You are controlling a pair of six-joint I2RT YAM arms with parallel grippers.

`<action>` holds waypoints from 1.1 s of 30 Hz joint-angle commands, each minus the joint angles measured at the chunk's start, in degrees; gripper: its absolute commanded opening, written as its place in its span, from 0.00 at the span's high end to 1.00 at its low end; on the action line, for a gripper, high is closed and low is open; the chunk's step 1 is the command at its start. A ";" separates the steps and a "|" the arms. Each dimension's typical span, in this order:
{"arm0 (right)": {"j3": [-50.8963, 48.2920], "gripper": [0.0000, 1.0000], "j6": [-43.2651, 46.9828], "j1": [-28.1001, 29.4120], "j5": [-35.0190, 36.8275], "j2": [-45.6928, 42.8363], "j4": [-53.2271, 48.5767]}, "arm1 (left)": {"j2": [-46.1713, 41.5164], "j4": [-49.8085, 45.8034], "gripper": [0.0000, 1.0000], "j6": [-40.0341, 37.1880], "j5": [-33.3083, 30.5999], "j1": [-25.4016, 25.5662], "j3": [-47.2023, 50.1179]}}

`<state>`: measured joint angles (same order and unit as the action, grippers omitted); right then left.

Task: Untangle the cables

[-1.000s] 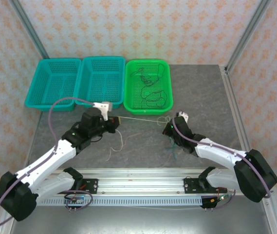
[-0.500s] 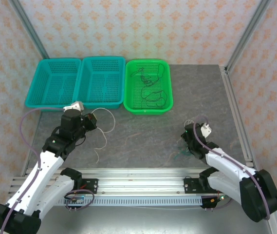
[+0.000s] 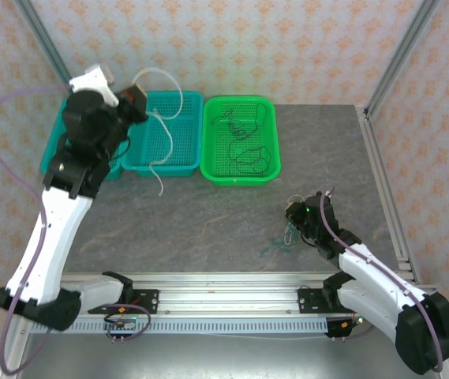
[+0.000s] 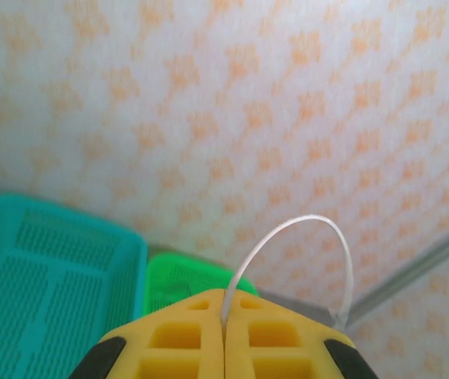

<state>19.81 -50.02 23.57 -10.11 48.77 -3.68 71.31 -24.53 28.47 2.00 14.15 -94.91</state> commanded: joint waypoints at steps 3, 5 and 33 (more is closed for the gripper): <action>3.60 0.91 1.18 0.92 -4.18 -0.87 -4.05 | 15.89 -1.57 1.00 -6.13 -5.01 -3.60 -16.26; 3.79 0.91 0.55 1.68 -4.33 -1.05 -4.68 | 22.51 -3.42 1.00 -5.86 -3.75 -5.53 -22.14; 6.12 0.93 11.67 4.28 -10.82 1.64 2.31 | 22.80 12.84 0.09 -8.02 25.34 -10.31 3.65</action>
<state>25.85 -43.92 27.07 -16.05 49.82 -7.01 103.35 -17.85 21.93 23.00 3.86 -93.71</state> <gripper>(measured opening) 0.077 0.912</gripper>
